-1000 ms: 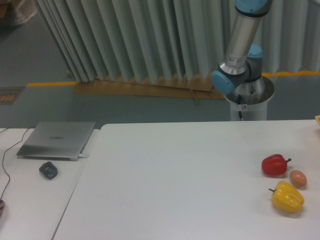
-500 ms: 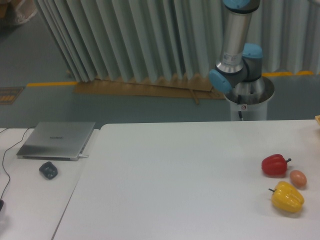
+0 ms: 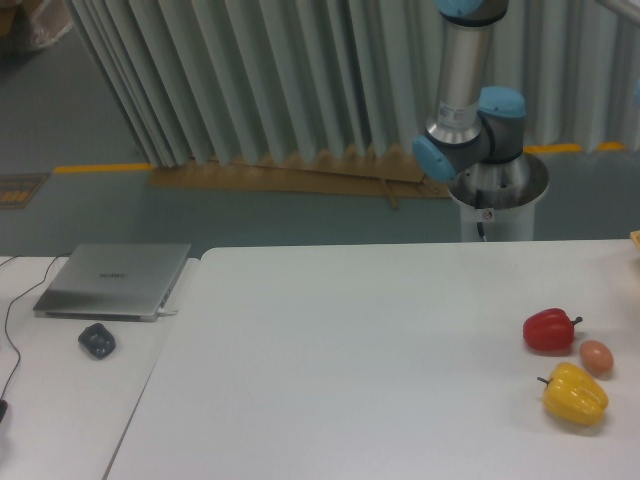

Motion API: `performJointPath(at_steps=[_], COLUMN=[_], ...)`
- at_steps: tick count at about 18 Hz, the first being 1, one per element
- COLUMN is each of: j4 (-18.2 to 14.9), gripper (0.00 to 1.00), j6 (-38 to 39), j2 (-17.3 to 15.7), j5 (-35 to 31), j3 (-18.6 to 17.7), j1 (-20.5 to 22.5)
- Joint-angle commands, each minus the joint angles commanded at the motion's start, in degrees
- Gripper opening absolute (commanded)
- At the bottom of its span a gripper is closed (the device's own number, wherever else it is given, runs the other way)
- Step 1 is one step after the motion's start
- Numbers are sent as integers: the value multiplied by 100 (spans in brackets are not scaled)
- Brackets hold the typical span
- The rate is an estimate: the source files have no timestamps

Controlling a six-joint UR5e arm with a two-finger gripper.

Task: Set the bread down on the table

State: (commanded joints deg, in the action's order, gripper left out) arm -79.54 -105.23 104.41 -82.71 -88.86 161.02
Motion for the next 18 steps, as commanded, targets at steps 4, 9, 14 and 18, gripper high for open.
performJointPath(at_steps=[4,9,14,18], j4=[236,404,536,597], gripper=[22,22,22,22], j6=[397,636,1075,1084], j2=[18,114,141,237], j5=[9,9,0,-61], j3=[9,9,88,79], j1=[-264,-370,-414,-431])
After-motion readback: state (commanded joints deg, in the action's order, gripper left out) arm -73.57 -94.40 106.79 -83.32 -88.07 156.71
